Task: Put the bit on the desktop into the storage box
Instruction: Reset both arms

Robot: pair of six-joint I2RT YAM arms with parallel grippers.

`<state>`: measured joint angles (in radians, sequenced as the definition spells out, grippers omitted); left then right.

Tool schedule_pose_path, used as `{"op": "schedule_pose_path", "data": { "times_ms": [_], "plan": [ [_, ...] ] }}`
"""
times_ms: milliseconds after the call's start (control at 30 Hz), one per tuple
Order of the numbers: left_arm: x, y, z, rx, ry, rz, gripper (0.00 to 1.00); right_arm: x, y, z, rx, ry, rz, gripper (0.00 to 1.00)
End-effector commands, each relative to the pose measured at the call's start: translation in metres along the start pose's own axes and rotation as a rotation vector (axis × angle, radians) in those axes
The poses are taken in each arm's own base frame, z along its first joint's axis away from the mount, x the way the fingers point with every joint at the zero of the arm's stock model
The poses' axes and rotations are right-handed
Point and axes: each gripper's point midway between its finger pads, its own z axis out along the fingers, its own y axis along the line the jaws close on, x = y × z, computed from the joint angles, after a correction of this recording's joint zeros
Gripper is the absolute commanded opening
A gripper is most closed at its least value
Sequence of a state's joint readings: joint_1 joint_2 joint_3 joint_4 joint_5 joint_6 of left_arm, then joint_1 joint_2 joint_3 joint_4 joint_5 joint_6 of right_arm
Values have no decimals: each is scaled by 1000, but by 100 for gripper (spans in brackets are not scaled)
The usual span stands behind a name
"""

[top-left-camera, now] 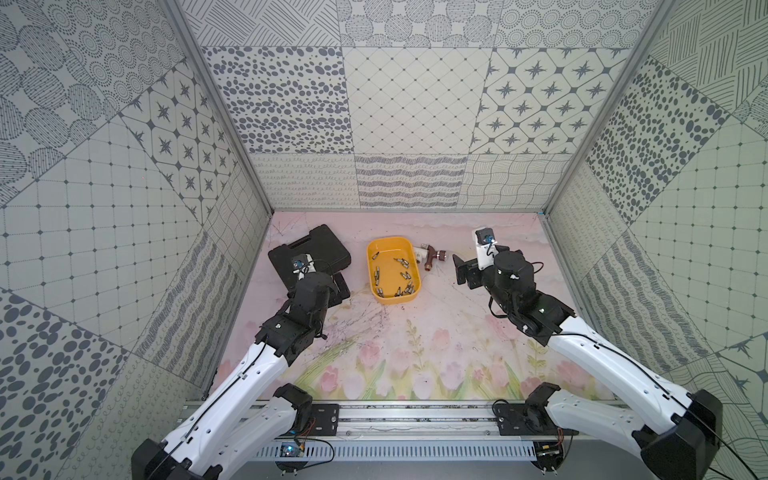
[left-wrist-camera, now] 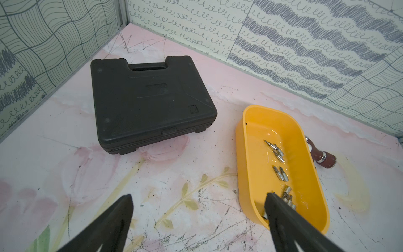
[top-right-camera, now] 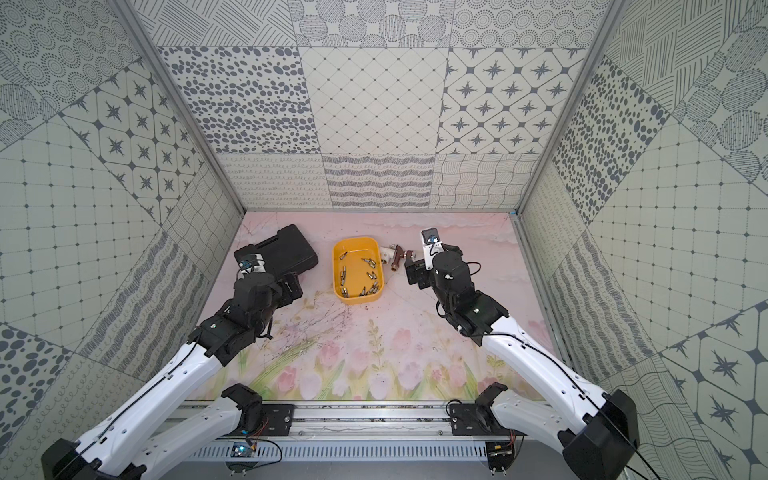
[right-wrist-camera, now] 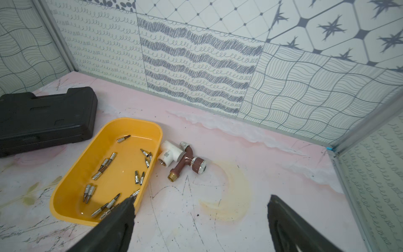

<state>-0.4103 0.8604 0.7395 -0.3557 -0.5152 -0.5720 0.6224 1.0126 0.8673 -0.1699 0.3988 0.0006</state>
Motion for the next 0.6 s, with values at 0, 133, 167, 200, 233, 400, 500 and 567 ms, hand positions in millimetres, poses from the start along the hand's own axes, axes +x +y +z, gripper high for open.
{"op": "schedule_pose_path", "data": {
  "times_ms": [0, 133, 167, 200, 233, 400, 500, 567],
  "plan": [
    [-19, 10, -2, -53, -106, -44, 99, 2, -36, -16, 121, -54, 63, 97],
    [-18, 16, 1, -78, -127, -53, 99, 21, -75, -34, 228, -82, 150, 97],
    [-17, 17, 2, -81, -130, -54, 99, 27, -84, -38, 251, -92, 175, 97],
    [-16, 19, 3, -87, -132, -57, 99, 32, -92, -41, 270, -102, 197, 97],
    [-15, 19, 5, -89, -134, -55, 99, 38, -98, -43, 285, -106, 212, 97],
    [-6, 26, 13, -122, -139, -45, 99, 74, -119, -41, 351, -78, 250, 97],
    [-2, 29, 17, -140, -143, -31, 99, 95, -126, -33, 378, -56, 247, 97],
    [0, 30, 21, -149, -145, -20, 99, 111, -130, -27, 391, -50, 238, 97]
  ]
}}
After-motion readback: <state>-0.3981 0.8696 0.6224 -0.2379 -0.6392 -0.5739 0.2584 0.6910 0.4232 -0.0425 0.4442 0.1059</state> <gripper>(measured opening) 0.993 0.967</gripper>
